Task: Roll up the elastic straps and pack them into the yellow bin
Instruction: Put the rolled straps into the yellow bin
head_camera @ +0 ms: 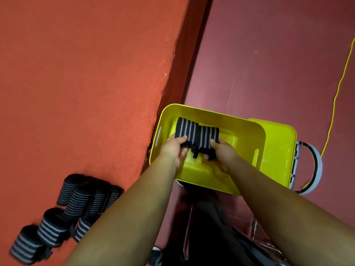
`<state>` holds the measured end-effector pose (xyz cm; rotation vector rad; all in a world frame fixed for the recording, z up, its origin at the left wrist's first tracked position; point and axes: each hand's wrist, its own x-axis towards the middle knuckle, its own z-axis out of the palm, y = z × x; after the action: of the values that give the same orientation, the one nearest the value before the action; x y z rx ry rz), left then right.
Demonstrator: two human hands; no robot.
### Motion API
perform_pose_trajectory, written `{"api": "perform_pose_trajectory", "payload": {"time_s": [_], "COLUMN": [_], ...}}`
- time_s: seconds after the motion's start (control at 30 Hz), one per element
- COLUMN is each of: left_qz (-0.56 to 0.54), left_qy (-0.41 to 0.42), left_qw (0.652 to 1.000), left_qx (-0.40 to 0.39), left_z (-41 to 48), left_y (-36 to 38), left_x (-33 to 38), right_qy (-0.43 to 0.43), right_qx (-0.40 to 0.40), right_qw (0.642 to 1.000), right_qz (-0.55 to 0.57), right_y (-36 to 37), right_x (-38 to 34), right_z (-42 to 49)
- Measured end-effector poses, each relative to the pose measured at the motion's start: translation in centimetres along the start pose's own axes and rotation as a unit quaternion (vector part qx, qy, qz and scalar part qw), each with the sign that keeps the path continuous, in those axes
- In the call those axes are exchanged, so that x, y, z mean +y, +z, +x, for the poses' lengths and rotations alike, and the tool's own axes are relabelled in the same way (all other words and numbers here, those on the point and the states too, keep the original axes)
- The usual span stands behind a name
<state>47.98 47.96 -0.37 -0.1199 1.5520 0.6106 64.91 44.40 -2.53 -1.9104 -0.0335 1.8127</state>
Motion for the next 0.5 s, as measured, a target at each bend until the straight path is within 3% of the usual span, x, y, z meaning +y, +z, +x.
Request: {"api": "perform_pose_trajectory", "payload": {"time_s": [0.13, 0.23, 0.5], "left_qz": [0.069, 0.097, 0.106], "left_qy": [-0.004, -0.012, -0.003], "left_qw": [0.996, 0.994, 0.994], "left_qx": [0.052, 0.055, -0.022], "left_z": [0.8, 0.4, -2.7], "left_y": [-0.1, -0.7, -2.9], "left_x": [-0.2, -0.3, -0.7], "right_qy": [0.005, 0.016, -0.034], "right_qx": [0.022, 0.060, 0.069], "right_qw": [1.000, 0.997, 0.987], "right_qz": [0.022, -0.041, -0.142], "right_y": [0.0, -0.7, -0.2], "right_x": [0.2, 0.8, 1.2], "right_z": [0.8, 1.3, 0.8]}}
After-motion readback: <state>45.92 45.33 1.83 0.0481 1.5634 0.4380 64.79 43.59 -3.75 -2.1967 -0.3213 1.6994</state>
